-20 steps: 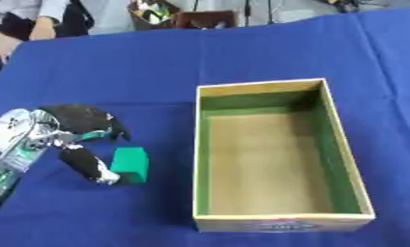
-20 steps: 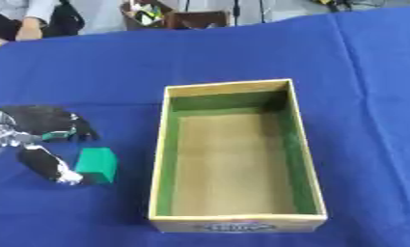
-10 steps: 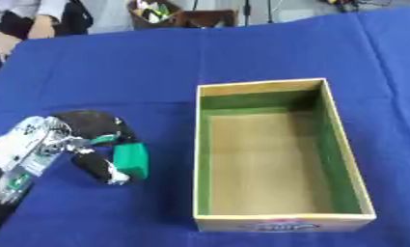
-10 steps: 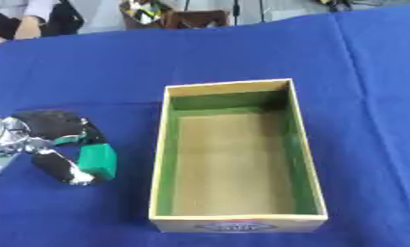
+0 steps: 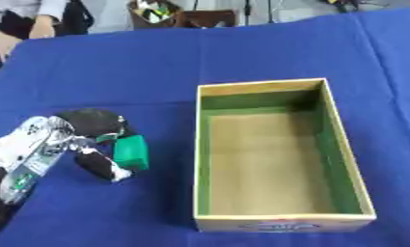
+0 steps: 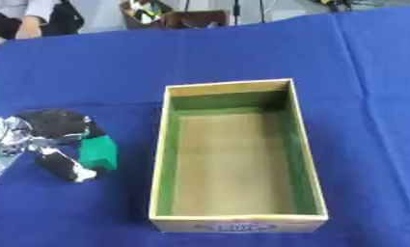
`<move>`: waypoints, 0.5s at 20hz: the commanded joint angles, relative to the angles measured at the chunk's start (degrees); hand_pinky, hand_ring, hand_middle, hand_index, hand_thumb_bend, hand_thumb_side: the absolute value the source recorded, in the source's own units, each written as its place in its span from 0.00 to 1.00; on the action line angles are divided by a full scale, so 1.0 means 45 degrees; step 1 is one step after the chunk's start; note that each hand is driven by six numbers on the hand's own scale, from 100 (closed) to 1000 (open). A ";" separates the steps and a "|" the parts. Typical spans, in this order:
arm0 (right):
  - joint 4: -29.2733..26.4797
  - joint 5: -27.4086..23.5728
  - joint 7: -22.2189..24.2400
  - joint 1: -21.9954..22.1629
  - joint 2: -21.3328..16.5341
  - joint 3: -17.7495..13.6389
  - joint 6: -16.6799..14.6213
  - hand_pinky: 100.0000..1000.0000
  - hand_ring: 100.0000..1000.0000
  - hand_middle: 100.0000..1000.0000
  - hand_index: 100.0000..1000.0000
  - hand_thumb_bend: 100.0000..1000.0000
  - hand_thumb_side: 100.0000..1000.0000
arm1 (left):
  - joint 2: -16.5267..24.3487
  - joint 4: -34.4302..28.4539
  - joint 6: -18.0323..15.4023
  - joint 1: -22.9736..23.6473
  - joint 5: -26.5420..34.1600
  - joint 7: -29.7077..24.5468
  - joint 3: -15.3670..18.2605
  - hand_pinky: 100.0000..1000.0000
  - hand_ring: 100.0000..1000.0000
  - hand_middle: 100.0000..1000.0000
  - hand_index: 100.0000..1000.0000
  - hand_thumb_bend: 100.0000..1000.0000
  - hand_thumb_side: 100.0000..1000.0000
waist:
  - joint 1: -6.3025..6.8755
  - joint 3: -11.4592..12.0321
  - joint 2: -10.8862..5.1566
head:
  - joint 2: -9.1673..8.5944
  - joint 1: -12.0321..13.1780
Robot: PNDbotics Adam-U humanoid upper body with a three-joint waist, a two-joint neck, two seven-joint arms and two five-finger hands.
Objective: Pick up objects on the table and place them in the box.
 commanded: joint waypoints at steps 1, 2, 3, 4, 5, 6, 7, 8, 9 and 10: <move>-0.0207 -0.0084 0.0022 -0.0087 -0.0086 0.0000 -0.0008 0.71 0.82 0.59 0.75 0.00 0.74 | 0.0372 -0.0253 0.0230 -0.0143 -0.0111 0.0299 0.0136 0.03 0.36 0.35 0.49 0.00 0.46 | -0.0042 0.0019 -0.0235 | -0.0101 0.0040; -0.0207 -0.0084 0.0021 -0.0079 -0.0086 -0.0002 -0.0004 0.71 0.82 0.59 0.75 0.00 0.74 | 0.0406 -0.0309 0.0275 -0.0168 -0.0135 0.0322 0.0159 0.03 0.35 0.35 0.48 0.00 0.42 | -0.0035 0.0022 -0.0246 | -0.0107 0.0036; -0.0207 -0.0084 0.0020 -0.0073 -0.0087 -0.0003 -0.0001 0.71 0.82 0.59 0.75 0.00 0.74 | 0.0444 -0.0386 0.0318 -0.0191 -0.0182 0.0337 0.0187 0.02 0.35 0.34 0.48 0.00 0.39 | -0.0029 0.0026 -0.0254 | -0.0115 0.0031; -0.0207 -0.0083 0.0021 -0.0066 -0.0086 -0.0003 0.0002 0.71 0.82 0.59 0.75 0.00 0.74 | 0.0491 -0.0500 0.0371 -0.0226 -0.0266 0.0377 0.0247 0.02 0.35 0.34 0.46 0.00 0.34 | -0.0021 0.0036 -0.0266 | -0.0125 0.0021; -0.0207 -0.0083 0.0022 -0.0062 -0.0088 -0.0003 0.0004 0.71 0.82 0.59 0.75 0.00 0.74 | 0.0533 -0.0627 0.0424 -0.0249 -0.0361 0.0421 0.0307 0.01 0.34 0.33 0.45 0.00 0.32 | -0.0015 0.0045 -0.0274 | -0.0133 0.0011; -0.0207 -0.0082 0.0023 -0.0059 -0.0093 -0.0003 0.0004 0.71 0.82 0.59 0.75 0.00 0.74 | 0.0587 -0.0772 0.0477 -0.0283 -0.0477 0.0474 0.0376 0.01 0.34 0.33 0.44 0.00 0.29 | -0.0008 0.0054 -0.0282 | -0.0145 0.0001; -0.0207 -0.0081 0.0022 -0.0058 -0.0097 -0.0005 0.0004 0.71 0.82 0.59 0.75 0.00 0.74 | 0.0638 -0.0920 0.0521 -0.0314 -0.0603 0.0519 0.0436 0.01 0.35 0.33 0.44 0.00 0.28 | -0.0002 0.0061 -0.0289 | -0.0153 -0.0005; -0.0207 -0.0080 0.0022 -0.0054 -0.0101 -0.0005 0.0004 0.71 0.82 0.59 0.75 0.00 0.74 | 0.0695 -0.1102 0.0560 -0.0365 -0.0761 0.0571 0.0511 0.02 0.35 0.33 0.44 0.00 0.27 | 0.0005 0.0067 -0.0297 | -0.0165 -0.0012; -0.0207 -0.0079 0.0022 -0.0052 -0.0103 -0.0006 0.0003 0.71 0.82 0.59 0.75 0.00 0.74 | 0.0745 -0.1294 0.0587 -0.0406 -0.0924 0.0615 0.0579 0.02 0.35 0.33 0.44 0.00 0.27 | 0.0010 0.0070 -0.0300 | -0.0177 -0.0018; -0.0207 -0.0078 0.0021 -0.0050 -0.0106 -0.0007 0.0002 0.71 0.82 0.59 0.75 0.00 0.74 | 0.0790 -0.1504 0.0610 -0.0461 -0.1086 0.0666 0.0656 0.02 0.35 0.33 0.44 0.00 0.25 | 0.0014 0.0072 -0.0304 | -0.0189 -0.0027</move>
